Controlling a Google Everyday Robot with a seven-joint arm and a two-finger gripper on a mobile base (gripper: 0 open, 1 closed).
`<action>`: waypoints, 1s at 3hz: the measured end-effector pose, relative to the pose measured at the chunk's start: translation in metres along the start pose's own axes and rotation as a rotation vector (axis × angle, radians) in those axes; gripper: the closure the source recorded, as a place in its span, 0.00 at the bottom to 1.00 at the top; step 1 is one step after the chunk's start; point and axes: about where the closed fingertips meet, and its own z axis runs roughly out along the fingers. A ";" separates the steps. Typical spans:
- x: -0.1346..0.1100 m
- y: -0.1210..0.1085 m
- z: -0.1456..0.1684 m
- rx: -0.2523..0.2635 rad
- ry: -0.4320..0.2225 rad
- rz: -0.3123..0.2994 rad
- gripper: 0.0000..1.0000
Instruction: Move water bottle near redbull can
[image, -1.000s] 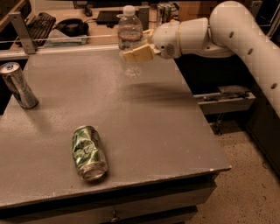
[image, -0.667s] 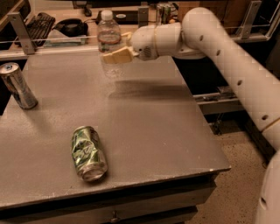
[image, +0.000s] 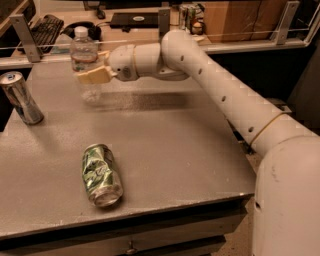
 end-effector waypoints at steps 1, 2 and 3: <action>0.006 0.023 0.037 -0.053 -0.002 0.042 1.00; 0.008 0.042 0.060 -0.097 0.013 0.060 1.00; 0.000 0.061 0.080 -0.149 0.026 0.045 0.98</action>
Offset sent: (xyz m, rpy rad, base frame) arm -0.0568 0.0820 -0.0286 -0.0446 0.1003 0.1272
